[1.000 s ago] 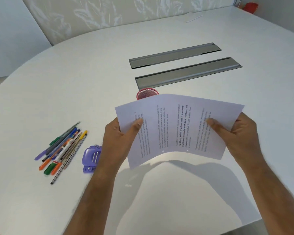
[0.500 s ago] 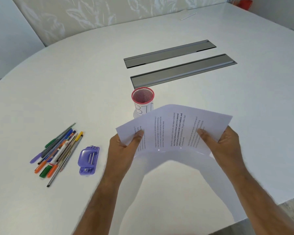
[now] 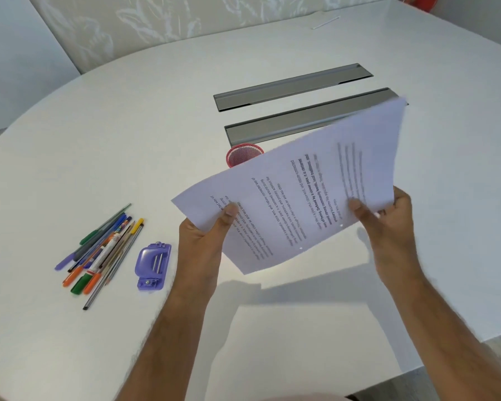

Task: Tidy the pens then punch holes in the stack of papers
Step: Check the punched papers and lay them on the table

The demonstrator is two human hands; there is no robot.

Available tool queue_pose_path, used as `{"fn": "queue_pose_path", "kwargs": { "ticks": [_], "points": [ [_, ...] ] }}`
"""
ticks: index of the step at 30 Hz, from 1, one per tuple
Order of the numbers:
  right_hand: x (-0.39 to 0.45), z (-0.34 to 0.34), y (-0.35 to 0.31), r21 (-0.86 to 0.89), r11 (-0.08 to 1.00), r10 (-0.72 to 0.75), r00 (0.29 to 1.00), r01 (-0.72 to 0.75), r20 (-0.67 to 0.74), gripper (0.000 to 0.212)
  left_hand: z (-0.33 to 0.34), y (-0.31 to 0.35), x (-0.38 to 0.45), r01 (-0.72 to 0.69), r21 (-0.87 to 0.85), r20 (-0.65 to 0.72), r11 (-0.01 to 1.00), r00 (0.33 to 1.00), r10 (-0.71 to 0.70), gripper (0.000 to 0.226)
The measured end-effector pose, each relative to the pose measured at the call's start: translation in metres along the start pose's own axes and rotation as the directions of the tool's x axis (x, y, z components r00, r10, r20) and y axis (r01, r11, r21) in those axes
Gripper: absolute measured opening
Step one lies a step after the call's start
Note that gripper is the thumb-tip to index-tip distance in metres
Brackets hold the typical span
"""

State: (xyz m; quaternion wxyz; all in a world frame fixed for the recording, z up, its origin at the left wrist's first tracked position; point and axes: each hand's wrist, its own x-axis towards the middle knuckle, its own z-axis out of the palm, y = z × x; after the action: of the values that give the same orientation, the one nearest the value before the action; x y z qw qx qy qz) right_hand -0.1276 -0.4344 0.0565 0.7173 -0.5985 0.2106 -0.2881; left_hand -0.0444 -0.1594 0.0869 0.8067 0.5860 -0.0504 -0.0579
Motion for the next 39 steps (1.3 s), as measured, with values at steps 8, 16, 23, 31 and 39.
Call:
{"fn": "queue_pose_path", "kwargs": {
  "ticks": [8,16,23,31,39],
  "points": [
    [-0.014,0.036,0.017,0.402,0.890,0.112,0.959,-0.214,0.261,0.049,0.003,-0.025,-0.004,0.075,-0.249,0.085,0.966,0.995,-0.056,0.034],
    [-0.003,0.037,-0.013,0.143,0.985,-0.121,0.977,0.096,0.177,0.041,-0.026,-0.029,0.000,0.071,-0.189,-0.026,0.979,0.997,-0.078,0.026],
    [-0.009,0.039,-0.033,-0.046,0.980,-0.177,0.957,0.192,0.228,0.021,-0.036,-0.008,0.006,-0.019,0.158,0.142,0.987,0.990,-0.004,0.028],
    [-0.021,0.057,-0.055,-0.043,0.955,-0.270,0.923,0.292,0.276,0.021,-0.004,0.019,0.011,-0.208,0.243,0.108,0.948,0.976,0.187,0.015],
    [-0.027,0.042,-0.018,-0.171,0.972,-0.113,0.956,0.163,0.269,0.022,-0.007,-0.021,-0.001,-0.042,0.235,0.138,0.971,0.990,0.009,0.018]
  ]
}}
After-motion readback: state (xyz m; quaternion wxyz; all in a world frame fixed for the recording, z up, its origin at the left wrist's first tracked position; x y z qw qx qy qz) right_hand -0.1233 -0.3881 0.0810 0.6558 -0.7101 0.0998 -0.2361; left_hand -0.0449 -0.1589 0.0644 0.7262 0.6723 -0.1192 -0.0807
